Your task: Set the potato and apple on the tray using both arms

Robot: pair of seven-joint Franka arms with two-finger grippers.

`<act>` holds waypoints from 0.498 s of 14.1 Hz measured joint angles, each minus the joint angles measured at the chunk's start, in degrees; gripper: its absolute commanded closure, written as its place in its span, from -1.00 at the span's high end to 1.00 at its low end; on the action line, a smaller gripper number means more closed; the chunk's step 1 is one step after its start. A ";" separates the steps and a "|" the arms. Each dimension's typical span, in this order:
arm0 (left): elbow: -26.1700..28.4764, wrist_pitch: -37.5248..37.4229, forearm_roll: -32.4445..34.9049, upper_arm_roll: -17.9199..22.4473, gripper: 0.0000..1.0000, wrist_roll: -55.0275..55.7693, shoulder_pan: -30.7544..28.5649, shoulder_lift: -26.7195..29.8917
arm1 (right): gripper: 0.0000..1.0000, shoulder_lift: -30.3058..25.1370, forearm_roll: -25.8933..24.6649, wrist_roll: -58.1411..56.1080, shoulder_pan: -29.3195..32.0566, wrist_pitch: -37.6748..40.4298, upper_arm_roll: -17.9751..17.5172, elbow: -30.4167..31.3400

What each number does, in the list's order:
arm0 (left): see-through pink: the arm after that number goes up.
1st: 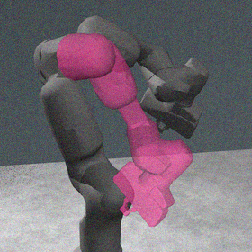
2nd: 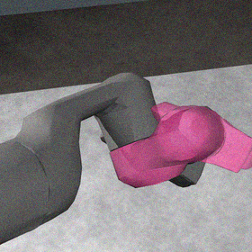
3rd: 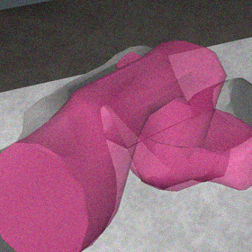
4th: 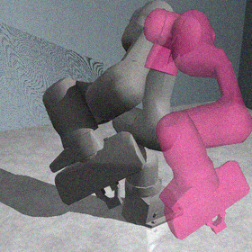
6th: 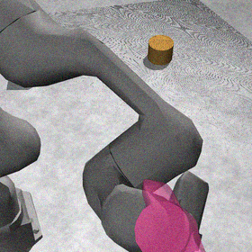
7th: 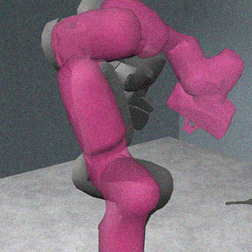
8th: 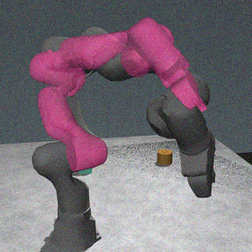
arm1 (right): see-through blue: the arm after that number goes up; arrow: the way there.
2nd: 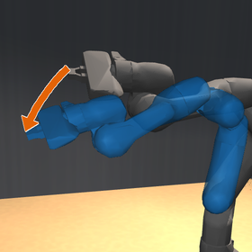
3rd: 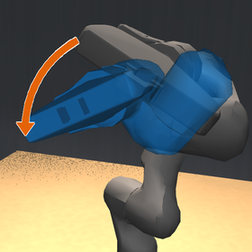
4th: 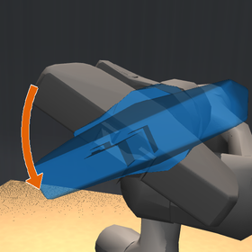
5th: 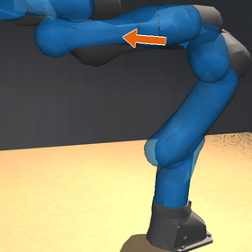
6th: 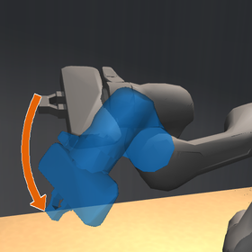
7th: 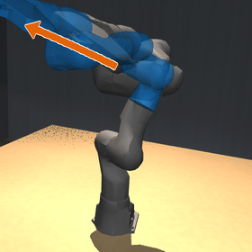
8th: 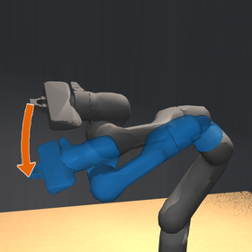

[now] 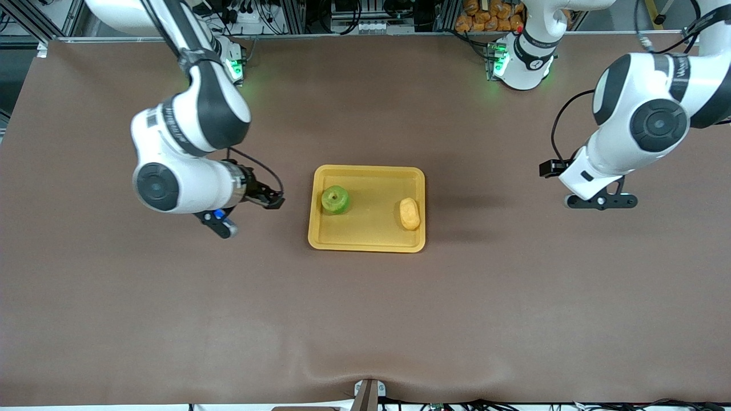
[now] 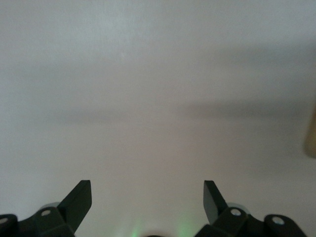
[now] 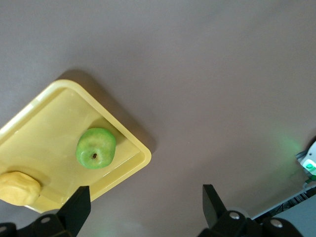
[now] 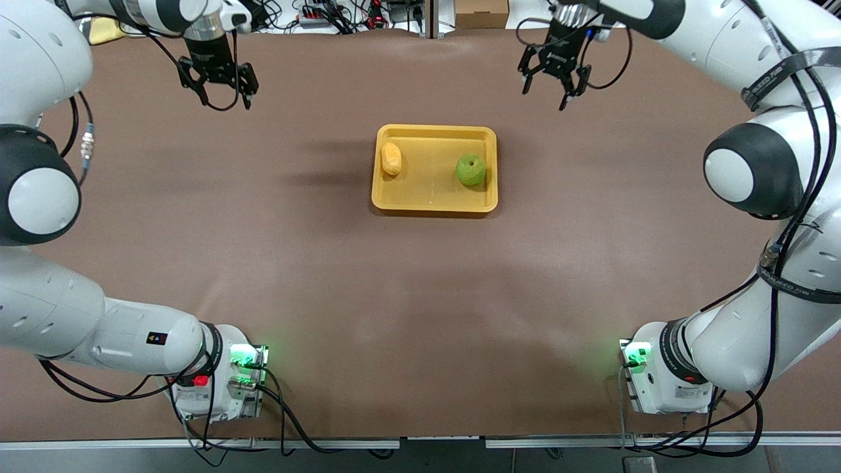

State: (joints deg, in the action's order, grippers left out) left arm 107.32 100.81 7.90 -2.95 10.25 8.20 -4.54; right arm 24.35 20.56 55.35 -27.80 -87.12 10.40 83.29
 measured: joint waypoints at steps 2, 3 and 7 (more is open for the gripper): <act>-1.99 -0.13 -0.68 0.23 1.00 -2.46 -0.01 1.49 | 1.00 -0.01 -0.22 -2.10 2.95 3.60 -0.04 -2.89; -2.62 -0.17 -0.97 0.57 1.00 -3.98 -0.02 2.53 | 1.00 -0.02 -0.32 -5.35 4.64 5.74 -0.03 -4.11; -7.39 -2.27 -2.59 2.08 1.00 -10.24 -0.18 5.90 | 1.00 -0.03 -0.56 -15.38 9.30 10.66 0.04 -6.72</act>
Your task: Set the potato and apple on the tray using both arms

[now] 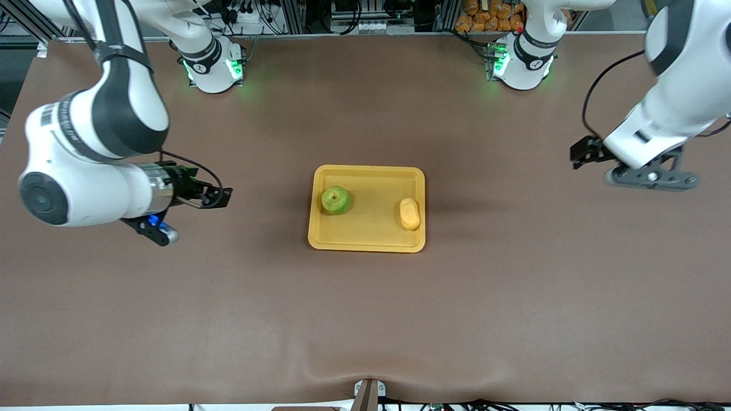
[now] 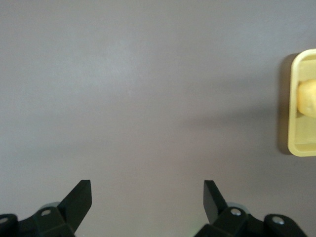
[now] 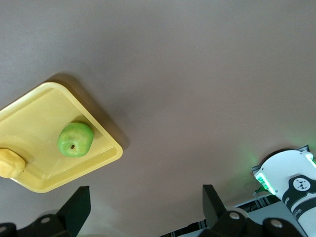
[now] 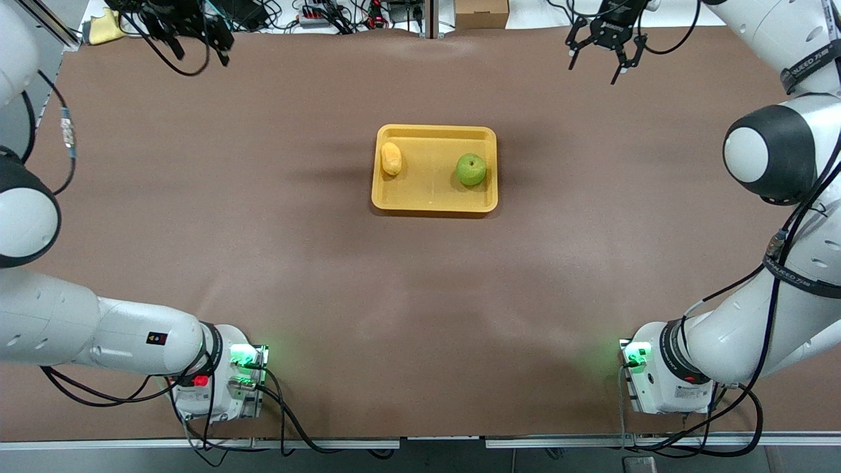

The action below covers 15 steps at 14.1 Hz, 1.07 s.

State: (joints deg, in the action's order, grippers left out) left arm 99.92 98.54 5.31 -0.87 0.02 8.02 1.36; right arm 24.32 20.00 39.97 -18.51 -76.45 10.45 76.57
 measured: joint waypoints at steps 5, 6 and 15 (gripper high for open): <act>-6.81 -7.29 -2.51 0.19 1.00 -1.02 -0.03 0.10 | 1.00 -0.24 0.00 -10.32 4.80 1.59 -0.07 -2.09; -7.05 -8.91 -2.51 0.24 1.00 -1.02 -0.04 0.11 | 1.00 -0.39 -0.06 -12.46 5.68 1.63 -0.09 -2.27; -9.32 -13.21 -2.42 0.99 1.00 -0.94 -0.06 0.42 | 1.00 -2.48 -12.82 -30.73 9.48 3.49 -0.46 -6.64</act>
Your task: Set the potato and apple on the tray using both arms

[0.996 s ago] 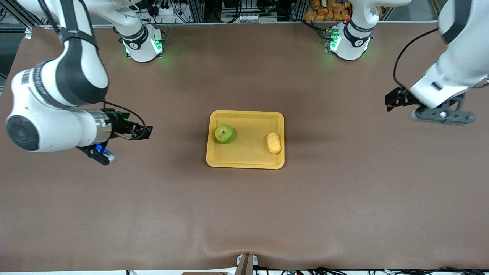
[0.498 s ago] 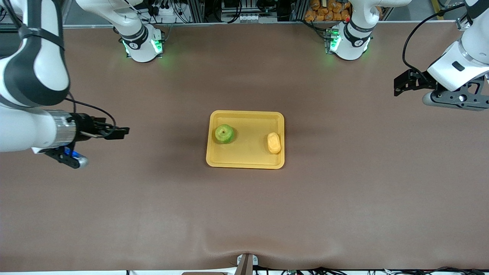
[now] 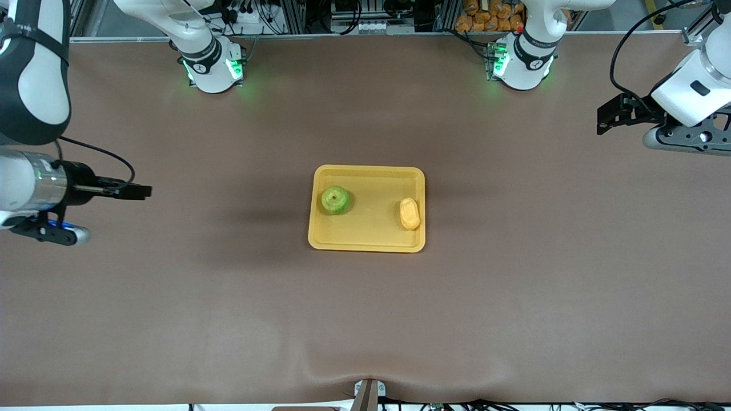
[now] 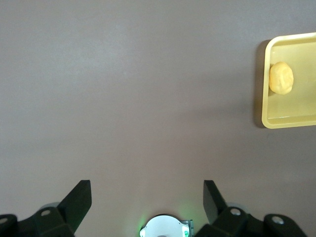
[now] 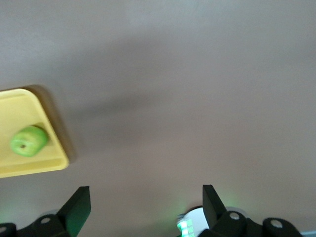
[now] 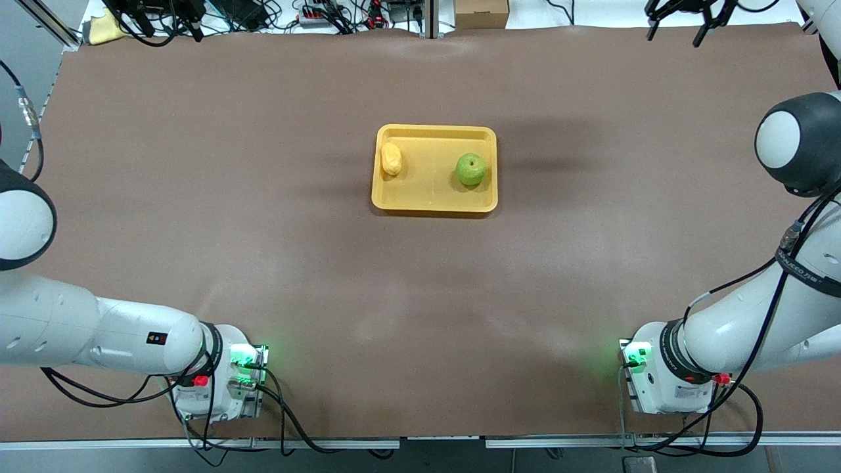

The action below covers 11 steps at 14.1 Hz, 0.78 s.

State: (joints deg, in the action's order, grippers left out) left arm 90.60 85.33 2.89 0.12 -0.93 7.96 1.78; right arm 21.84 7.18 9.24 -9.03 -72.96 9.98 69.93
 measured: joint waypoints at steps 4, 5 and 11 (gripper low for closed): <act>-0.17 2.57 0.05 0.09 1.00 1.22 -0.41 0.00 | 1.00 -3.54 -3.75 -7.90 2.13 0.14 0.29 -0.84; -0.17 2.68 0.05 0.10 1.00 1.20 -0.57 0.00 | 1.00 -5.03 -4.18 -8.52 2.66 0.56 0.34 -0.97; -0.16 2.75 0.16 0.17 1.00 -0.49 -0.65 -0.02 | 1.00 -14.06 -4.52 -8.75 4.12 4.28 0.38 2.73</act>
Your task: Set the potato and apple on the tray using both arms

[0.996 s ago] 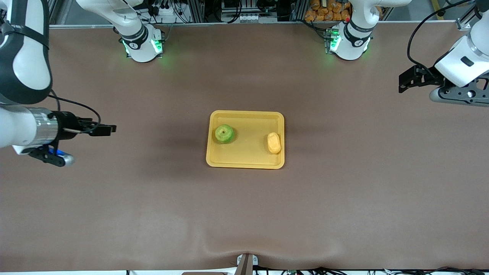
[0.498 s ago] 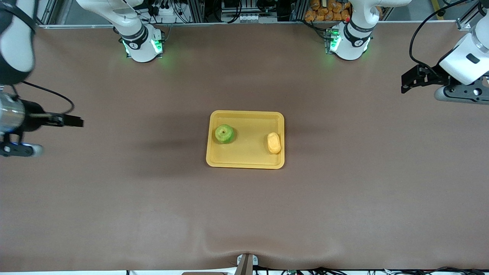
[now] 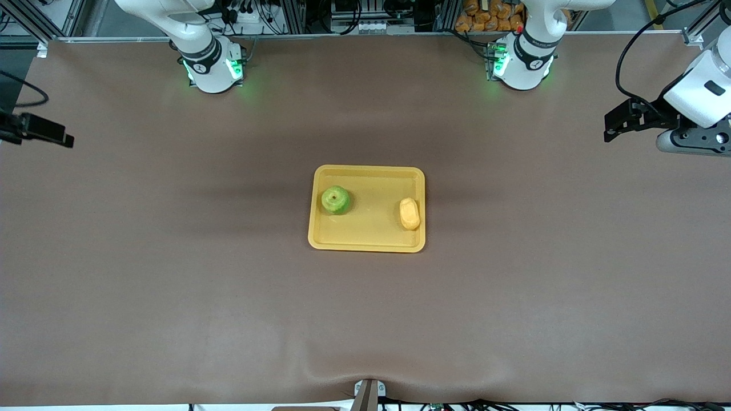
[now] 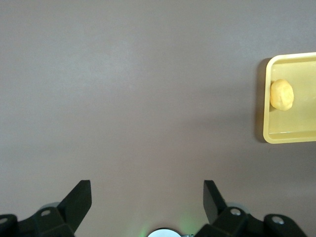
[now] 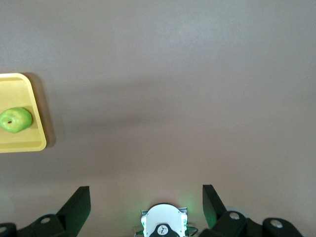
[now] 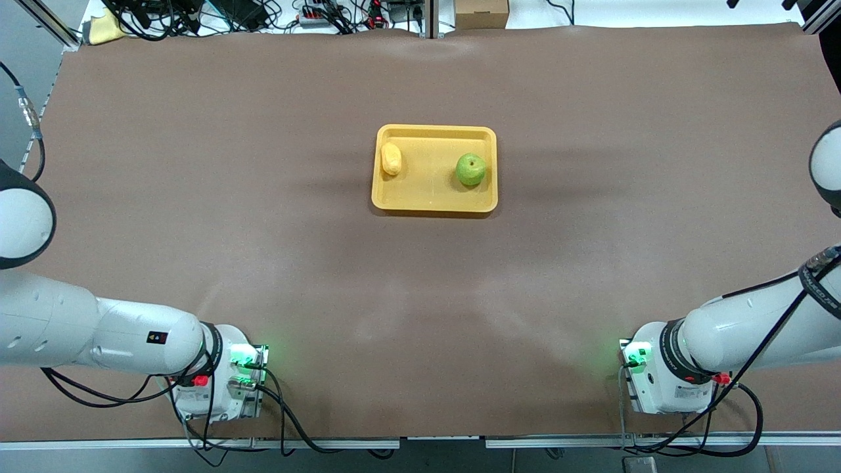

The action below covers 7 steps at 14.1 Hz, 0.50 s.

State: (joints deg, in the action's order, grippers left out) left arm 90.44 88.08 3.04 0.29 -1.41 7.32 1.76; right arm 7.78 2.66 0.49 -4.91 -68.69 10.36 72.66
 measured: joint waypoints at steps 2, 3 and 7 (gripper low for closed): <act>-0.01 0.00 0.00 0.04 1.00 -3.69 -0.38 0.00 | 1.00 -3.69 -0.11 0.00 0.35 -0.86 0.03 4.31; -0.02 0.00 0.00 0.06 1.00 -4.82 -0.73 0.00 | 1.00 -5.38 -0.16 0.00 0.67 -1.50 0.04 6.30; -0.02 -0.03 0.00 0.06 1.00 -5.20 -1.21 0.00 | 1.00 -9.80 -0.34 -0.01 2.79 -3.59 0.05 12.48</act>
State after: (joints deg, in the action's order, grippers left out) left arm 90.42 88.05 3.04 0.35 -6.62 6.11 1.76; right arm -2.02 2.32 0.48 -2.12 -72.27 10.42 85.14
